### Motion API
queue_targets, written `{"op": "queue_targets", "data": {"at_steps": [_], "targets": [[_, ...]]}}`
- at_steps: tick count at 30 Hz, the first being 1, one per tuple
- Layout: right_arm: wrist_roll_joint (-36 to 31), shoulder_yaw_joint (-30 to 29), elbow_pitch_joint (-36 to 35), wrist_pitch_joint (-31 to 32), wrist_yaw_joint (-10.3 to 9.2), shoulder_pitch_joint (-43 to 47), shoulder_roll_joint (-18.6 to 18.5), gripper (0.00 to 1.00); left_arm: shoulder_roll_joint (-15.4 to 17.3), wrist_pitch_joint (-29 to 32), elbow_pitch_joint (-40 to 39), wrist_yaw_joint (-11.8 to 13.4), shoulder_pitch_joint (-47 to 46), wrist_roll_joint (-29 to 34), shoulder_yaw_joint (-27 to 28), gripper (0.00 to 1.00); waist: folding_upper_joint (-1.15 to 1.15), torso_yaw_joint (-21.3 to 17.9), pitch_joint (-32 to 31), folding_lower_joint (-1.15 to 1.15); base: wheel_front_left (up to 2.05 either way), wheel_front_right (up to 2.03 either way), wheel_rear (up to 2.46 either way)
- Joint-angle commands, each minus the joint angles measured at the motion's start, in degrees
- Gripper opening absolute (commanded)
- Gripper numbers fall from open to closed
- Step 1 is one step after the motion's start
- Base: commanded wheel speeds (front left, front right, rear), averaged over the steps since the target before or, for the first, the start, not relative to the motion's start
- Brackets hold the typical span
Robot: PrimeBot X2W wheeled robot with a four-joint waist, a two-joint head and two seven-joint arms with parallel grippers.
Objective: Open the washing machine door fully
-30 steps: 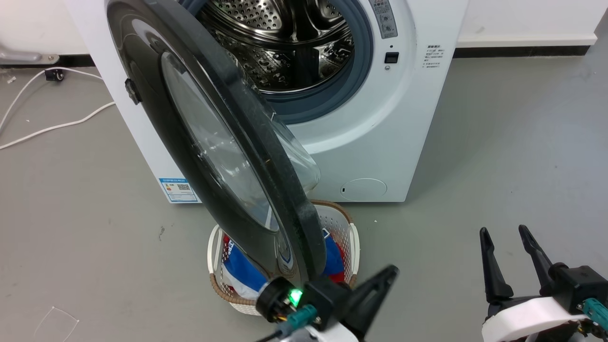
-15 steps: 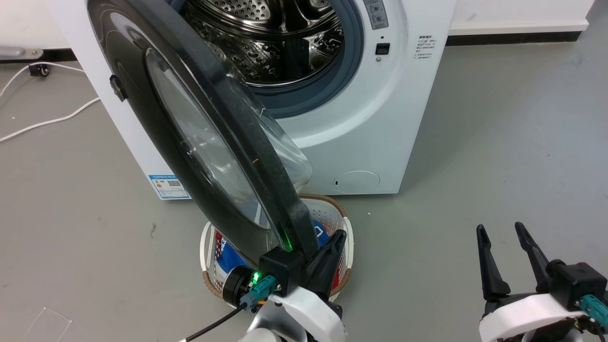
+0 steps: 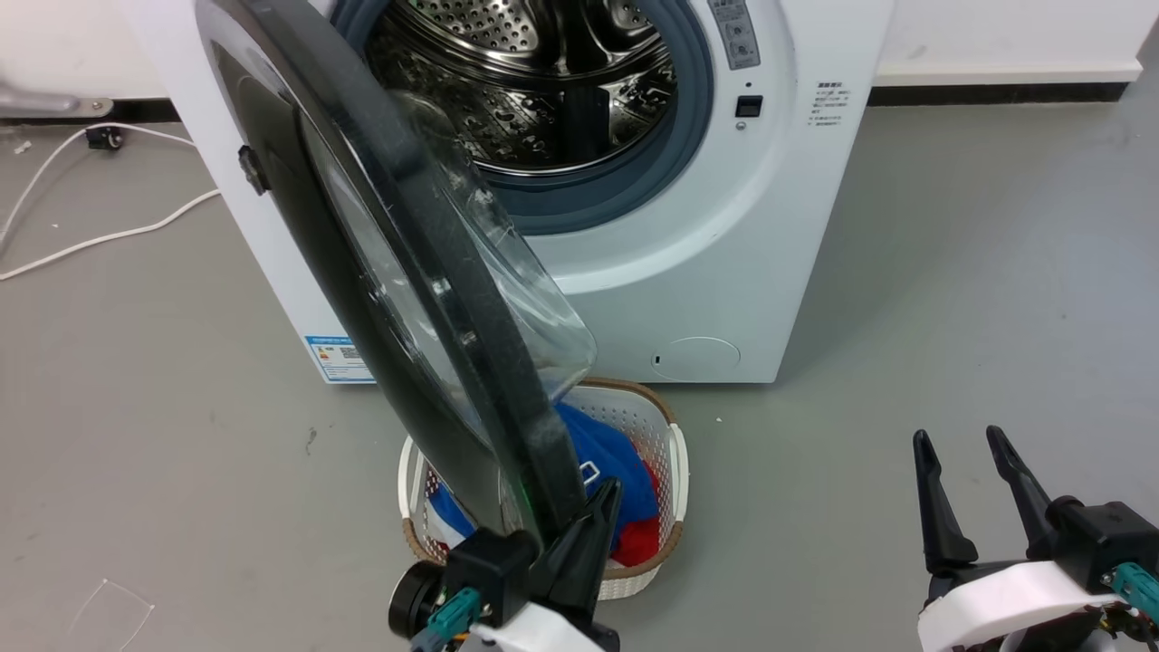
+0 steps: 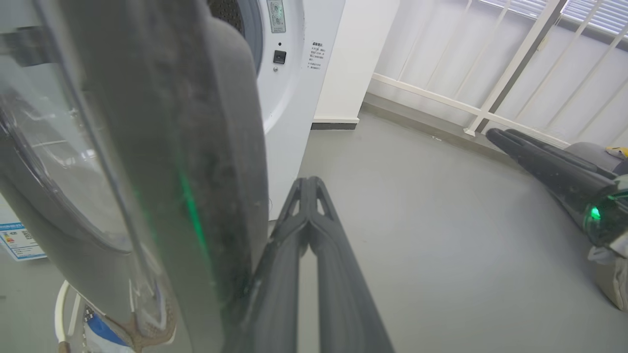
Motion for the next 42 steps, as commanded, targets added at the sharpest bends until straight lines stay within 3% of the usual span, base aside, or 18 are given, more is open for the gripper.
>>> {"op": "queue_targets", "data": {"at_steps": [1, 11, 30, 36, 42], "targets": [[0.37, -0.05, -0.25, 0.11, -0.01, 0.4, 0.2, 1.0, 1.36, -0.51, -0.27, 1.09, 1.15, -0.08, 1.37, 0.0, 0.0, 0.62, -0.14, 0.0, 0.0, 0.0, 0.0], [-0.37, -0.2, -1.71, 0.85, -0.01, 0.94, 0.19, 1.0, 3.03, -2.03, -5.37, 3.74, 5.19, 0.91, 2.0, 0.0, 0.0, 6.26, 0.18, 0.0, 0.0, 0.0, 0.0], [-2.3, -2.45, -5.17, 1.65, -0.01, -0.57, 0.14, 1.0, 3.25, -4.68, -8.91, 6.75, 7.79, -1.04, 5.23, 0.0, 0.0, 24.34, 3.93, 0.0, 0.0, 0.0, 0.0], [-3.42, -2.69, -7.36, 2.19, -0.01, -1.16, -0.02, 1.0, 3.99, -6.07, -8.15, 6.23, 6.71, -3.0, 8.82, 0.0, 0.0, 26.94, 4.9, 0.0, 0.0, 0.0, 0.0], [-3.73, -2.35, -9.31, 3.37, -0.01, -1.83, -0.71, 1.0, 5.44, -7.09, -6.54, 5.01, 4.31, -5.82, 14.68, 0.0, 0.0, 27.1, 6.21, 0.0, 0.0, 0.0, 0.0]]}}
